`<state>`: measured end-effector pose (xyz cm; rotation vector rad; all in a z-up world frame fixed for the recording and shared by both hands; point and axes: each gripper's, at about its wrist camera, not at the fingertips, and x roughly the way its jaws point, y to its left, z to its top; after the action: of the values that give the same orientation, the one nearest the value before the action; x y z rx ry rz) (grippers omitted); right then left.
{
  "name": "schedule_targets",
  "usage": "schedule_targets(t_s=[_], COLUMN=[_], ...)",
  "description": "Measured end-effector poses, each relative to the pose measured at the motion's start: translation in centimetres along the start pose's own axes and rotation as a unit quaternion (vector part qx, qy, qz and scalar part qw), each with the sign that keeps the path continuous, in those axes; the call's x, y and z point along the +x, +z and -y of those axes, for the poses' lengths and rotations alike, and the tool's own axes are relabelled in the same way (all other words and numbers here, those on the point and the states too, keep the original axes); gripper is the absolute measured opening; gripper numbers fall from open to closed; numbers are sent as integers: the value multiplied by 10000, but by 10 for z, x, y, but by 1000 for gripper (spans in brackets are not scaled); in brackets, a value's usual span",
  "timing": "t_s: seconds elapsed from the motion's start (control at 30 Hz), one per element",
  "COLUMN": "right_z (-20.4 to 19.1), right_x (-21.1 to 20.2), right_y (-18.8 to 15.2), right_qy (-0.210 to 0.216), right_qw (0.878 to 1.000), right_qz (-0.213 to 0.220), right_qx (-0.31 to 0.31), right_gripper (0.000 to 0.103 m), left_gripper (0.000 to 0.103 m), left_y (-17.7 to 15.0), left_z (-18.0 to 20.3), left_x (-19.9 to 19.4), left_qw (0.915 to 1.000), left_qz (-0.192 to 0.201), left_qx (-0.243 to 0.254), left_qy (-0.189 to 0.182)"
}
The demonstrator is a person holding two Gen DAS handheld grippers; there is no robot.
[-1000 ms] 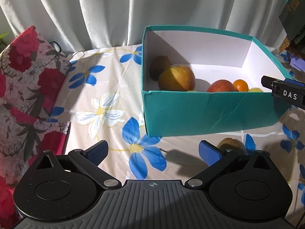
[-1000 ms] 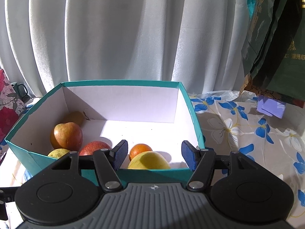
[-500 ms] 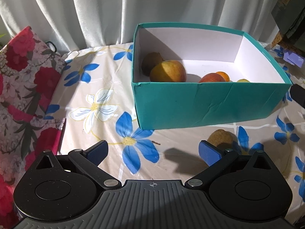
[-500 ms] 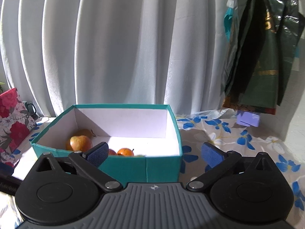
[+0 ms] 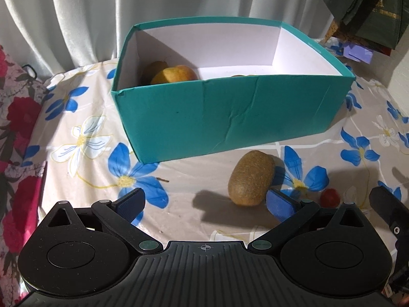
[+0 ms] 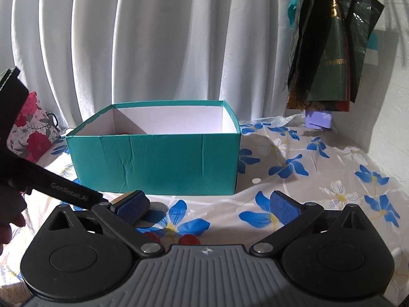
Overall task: Organize fruits
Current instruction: 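Grasp the brown kiwi on the table with the left gripper while the right moves to the cherry tomatoes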
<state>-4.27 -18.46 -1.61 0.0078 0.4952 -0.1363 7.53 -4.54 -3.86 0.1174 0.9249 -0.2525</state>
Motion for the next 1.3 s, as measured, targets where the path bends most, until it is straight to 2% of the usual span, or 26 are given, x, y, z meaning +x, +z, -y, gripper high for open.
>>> schedule_targets(t_s=[0.27, 0.37, 0.63, 0.83, 0.87, 0.9, 1.03, 1.17, 1.3], right_z=[4, 7, 13, 21, 22, 23, 26, 30, 31], right_x=[-1, -1, 1, 4, 4, 5, 6, 8, 10], right_y=[-12, -13, -16, -18, -19, -19, -19, -19, -18], right_qy=[-45, -63, -107, -137, -139, -145, -153, -177, -155], right_qw=[9988, 9981, 9979, 9973, 9972, 9971, 9969, 9968, 9968], right_qz=[-392, -458, -494, -530, -535, -541, -555, -549, -544], right_qx=[277, 415, 408, 496, 508, 518, 535, 559, 559], right_gripper=[103, 103, 103, 103, 103, 103, 103, 103, 103], left_gripper=[103, 103, 103, 102, 101, 93, 90, 77, 72], left_y=[7, 9, 14, 14, 14, 14, 16, 20, 20], left_z=[17, 26, 32, 40, 41, 42, 42, 42, 44], left_x=[12, 17, 44, 56, 58, 59, 62, 61, 59], left_qw=[9994, 9990, 9992, 9984, 9983, 9981, 9984, 9986, 9984], left_qz=[68, 118, -237, -370, -395, -424, -417, -393, -392], left_qx=[204, 333, 279, 422, 430, 438, 368, 359, 397], left_qy=[-268, -260, -168, -89, -64, -62, -75, -78, -106])
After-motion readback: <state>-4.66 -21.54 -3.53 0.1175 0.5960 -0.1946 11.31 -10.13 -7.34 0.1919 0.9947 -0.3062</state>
